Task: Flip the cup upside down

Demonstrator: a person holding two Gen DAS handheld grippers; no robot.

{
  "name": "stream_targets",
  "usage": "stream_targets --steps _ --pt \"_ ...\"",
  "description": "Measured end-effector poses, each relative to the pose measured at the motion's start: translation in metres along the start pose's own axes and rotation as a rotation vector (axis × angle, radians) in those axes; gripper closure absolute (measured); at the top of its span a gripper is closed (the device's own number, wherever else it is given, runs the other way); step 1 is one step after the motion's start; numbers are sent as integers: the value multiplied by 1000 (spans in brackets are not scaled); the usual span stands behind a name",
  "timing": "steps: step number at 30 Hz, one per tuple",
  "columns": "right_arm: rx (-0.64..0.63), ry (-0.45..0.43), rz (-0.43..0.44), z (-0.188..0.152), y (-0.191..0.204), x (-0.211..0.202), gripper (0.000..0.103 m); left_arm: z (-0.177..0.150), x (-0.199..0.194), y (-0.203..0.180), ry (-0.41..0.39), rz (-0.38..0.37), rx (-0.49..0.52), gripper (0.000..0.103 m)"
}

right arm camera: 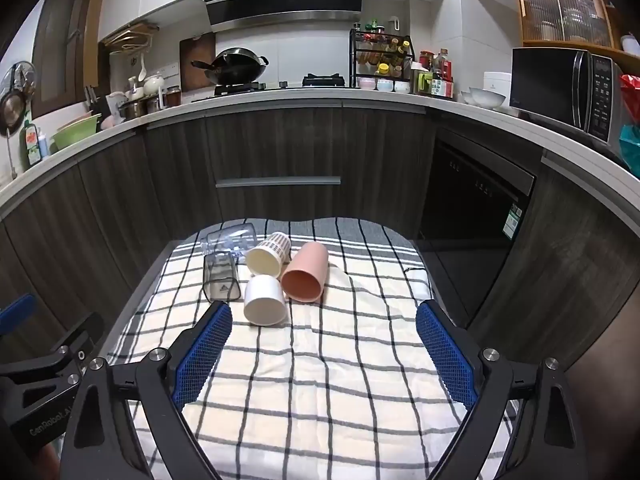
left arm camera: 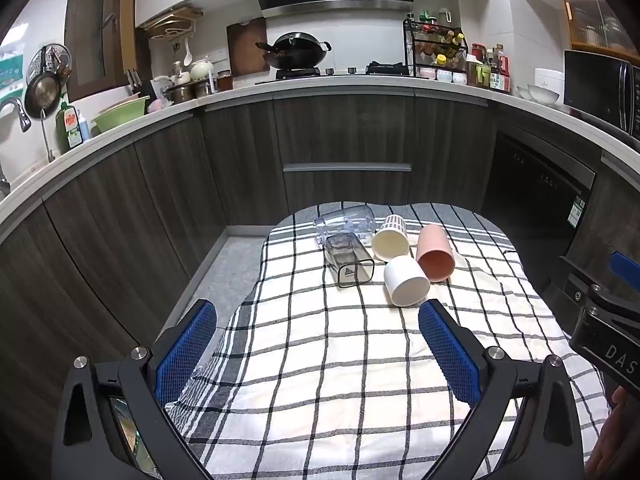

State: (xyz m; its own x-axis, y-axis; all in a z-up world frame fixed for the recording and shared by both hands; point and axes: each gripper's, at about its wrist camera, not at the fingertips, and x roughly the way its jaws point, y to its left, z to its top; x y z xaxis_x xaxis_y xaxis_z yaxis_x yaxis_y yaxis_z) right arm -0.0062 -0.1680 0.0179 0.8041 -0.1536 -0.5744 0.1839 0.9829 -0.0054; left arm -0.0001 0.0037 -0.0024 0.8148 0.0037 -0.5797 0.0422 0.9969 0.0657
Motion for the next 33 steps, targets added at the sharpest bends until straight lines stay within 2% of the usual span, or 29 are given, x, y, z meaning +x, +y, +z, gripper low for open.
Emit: stream_targets --steps 33 --pt "0 9 1 0 -2 1 10 -3 5 0 20 4 -4 0"
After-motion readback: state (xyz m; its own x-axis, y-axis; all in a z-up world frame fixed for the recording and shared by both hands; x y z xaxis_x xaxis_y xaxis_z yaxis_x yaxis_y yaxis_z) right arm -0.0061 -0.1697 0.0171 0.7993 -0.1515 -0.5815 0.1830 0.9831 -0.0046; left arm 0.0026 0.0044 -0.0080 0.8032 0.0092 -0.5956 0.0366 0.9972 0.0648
